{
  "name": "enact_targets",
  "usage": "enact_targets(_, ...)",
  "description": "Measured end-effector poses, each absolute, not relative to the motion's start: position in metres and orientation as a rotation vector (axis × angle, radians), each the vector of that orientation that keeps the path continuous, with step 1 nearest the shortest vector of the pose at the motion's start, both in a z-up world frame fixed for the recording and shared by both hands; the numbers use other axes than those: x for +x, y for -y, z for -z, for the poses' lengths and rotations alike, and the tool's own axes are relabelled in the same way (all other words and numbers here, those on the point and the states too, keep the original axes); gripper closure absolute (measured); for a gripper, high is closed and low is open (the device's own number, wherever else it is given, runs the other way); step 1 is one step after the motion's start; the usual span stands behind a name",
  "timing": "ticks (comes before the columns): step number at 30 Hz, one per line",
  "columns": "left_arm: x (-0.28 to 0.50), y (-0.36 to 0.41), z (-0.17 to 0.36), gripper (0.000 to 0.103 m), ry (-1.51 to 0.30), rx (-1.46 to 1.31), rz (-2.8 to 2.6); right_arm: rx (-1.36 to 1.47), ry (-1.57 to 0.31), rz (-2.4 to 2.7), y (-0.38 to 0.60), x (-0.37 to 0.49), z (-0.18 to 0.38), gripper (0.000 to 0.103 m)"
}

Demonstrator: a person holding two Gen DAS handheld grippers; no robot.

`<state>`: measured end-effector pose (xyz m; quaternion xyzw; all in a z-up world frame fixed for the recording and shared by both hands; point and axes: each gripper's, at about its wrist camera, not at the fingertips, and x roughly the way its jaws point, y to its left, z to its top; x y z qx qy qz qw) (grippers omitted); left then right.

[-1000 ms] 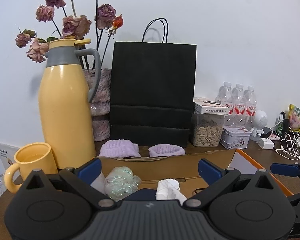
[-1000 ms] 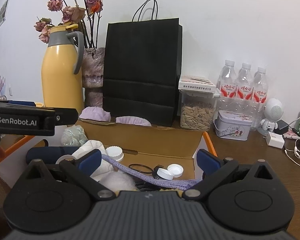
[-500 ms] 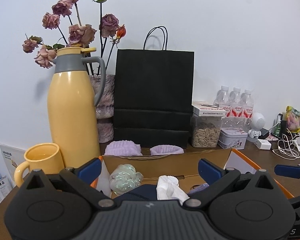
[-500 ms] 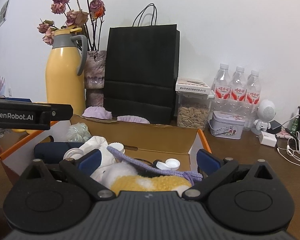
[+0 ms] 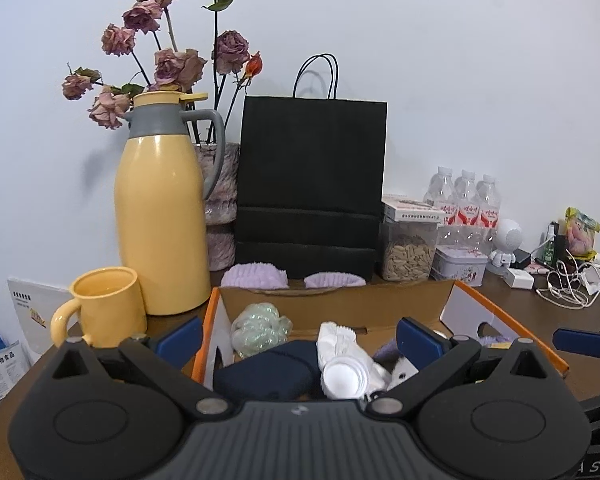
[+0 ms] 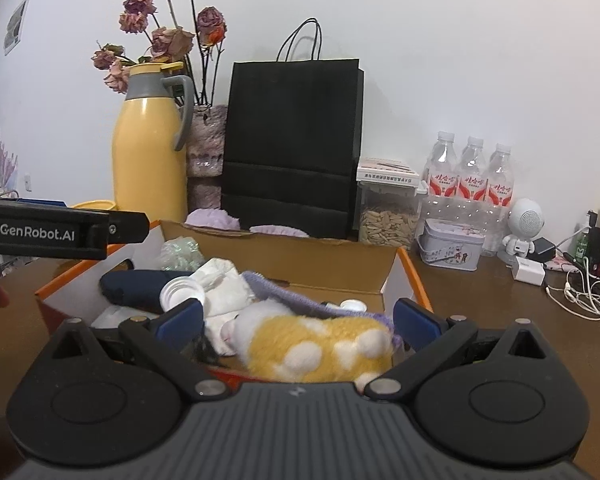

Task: Organize objects
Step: 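Withdraw both grippers from the box toward the red rose and white lids, then grasp the red rose with the right gripper while the left grasps a small white cap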

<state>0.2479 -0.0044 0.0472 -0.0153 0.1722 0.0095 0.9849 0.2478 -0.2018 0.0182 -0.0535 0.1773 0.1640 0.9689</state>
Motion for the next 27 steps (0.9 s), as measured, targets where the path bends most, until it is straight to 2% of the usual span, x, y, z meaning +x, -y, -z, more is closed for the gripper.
enact_targets(18,0.195,-0.038,-0.016,0.0,-0.487,-0.01,-0.075,-0.143,-0.452,-0.408,0.174,0.196,0.009,0.0)
enact_targets(27,0.179,-0.065,0.007,0.0,-0.582,-0.014,-0.1,-0.166,-0.559,-0.459,0.154,0.188,0.026,0.0)
